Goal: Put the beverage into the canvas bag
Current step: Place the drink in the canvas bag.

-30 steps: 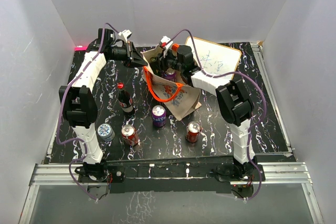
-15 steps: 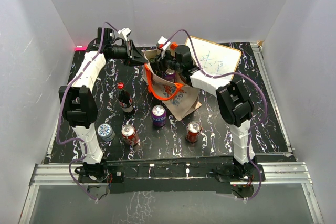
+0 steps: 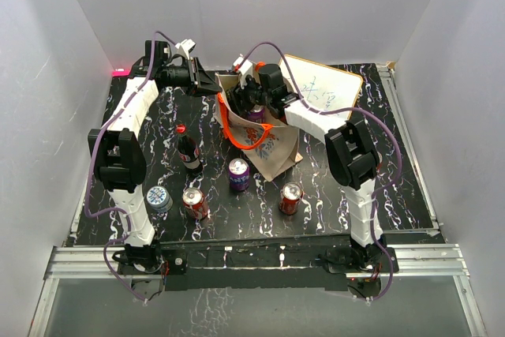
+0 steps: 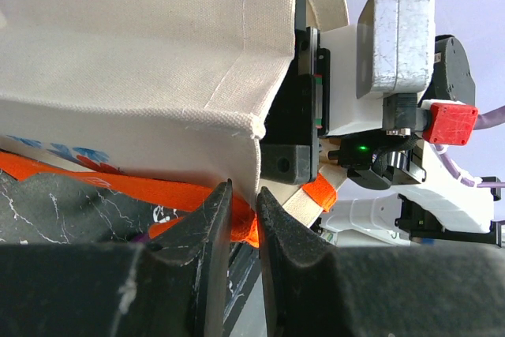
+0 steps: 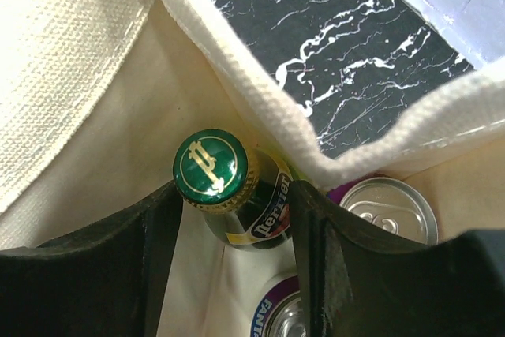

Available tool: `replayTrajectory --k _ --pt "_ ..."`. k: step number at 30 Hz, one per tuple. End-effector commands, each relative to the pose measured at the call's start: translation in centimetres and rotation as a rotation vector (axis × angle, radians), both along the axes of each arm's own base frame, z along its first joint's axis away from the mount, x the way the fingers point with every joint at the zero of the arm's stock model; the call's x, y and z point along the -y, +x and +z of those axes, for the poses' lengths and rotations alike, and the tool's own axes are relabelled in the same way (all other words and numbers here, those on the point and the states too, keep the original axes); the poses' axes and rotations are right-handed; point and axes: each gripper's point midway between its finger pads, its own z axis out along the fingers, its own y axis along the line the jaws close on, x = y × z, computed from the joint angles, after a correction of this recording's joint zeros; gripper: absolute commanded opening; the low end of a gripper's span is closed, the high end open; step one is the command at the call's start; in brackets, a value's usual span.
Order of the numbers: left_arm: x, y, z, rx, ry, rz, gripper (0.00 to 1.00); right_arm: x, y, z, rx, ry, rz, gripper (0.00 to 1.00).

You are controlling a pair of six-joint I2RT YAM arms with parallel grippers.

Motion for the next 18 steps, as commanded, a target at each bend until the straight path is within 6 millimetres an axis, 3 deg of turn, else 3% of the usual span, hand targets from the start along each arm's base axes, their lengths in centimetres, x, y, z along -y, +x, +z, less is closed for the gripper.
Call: replayTrajectory --k 1,10,18 --pt "-0.1 0.0 0.5 0.0 -0.027 -0.015 0.18 -0.3 0.4 4.2 0.067 0.036 0.006 0.6" --pt "-0.2 0.0 0.4 -0.006 -0.028 -0.011 0.2 0.0 -0.7 8.3 0.089 0.048 0.027 0.74" --pt "-0.2 0.1 1.2 0.016 -0.04 -0.009 0.17 2.0 -1.8 14.0 0.208 0.013 0.012 0.75"
